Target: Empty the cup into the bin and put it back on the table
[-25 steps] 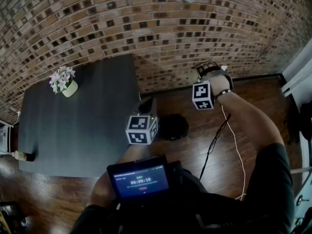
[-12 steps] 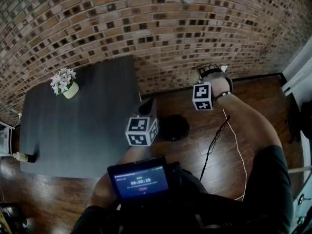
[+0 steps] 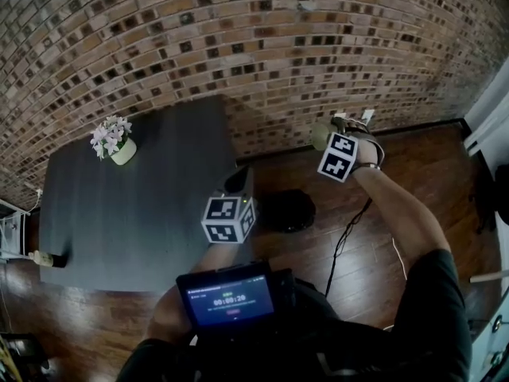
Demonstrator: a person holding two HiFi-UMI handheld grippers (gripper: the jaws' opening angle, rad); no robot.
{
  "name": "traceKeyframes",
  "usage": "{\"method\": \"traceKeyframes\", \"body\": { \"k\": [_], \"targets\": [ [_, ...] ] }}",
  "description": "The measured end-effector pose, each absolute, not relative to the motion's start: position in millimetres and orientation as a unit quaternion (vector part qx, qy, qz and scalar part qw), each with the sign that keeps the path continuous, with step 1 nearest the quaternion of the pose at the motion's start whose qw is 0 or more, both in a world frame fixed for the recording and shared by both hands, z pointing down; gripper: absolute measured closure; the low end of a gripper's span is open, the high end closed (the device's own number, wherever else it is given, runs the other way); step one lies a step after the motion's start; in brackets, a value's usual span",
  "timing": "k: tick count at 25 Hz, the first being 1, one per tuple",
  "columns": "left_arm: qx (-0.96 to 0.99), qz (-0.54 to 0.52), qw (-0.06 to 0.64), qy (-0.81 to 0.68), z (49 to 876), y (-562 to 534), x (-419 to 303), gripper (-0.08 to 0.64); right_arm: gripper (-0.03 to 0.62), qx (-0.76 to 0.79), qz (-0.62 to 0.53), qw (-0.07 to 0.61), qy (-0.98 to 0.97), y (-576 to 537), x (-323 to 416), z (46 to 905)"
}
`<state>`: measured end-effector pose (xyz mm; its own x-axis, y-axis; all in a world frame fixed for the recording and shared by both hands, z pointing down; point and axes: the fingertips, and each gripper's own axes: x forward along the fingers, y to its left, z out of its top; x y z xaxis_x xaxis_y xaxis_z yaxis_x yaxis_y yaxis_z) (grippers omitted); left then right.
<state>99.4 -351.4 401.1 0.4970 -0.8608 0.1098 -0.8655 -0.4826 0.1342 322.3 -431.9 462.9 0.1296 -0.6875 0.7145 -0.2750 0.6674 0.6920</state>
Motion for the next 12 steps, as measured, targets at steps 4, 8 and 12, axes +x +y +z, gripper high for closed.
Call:
{"method": "traceKeyframes", "body": {
  "k": [4,8,12],
  "targets": [
    [0.862,0.012,0.086,-0.499,395,-343,89,0.563,0.21,0.402,-0.114,0.616,-0.668,-424,318,467],
    [0.865,0.009,0.087,-0.494,390,-330,76,0.563,0.211,0.415,-0.065,0.564,-0.711,-416,305,474],
    [0.857,0.008,0.093,-0.506,390,-321,50,0.563,0.21,0.438,-0.021,0.492,-0.752,-410,287,465]
  ]
}}
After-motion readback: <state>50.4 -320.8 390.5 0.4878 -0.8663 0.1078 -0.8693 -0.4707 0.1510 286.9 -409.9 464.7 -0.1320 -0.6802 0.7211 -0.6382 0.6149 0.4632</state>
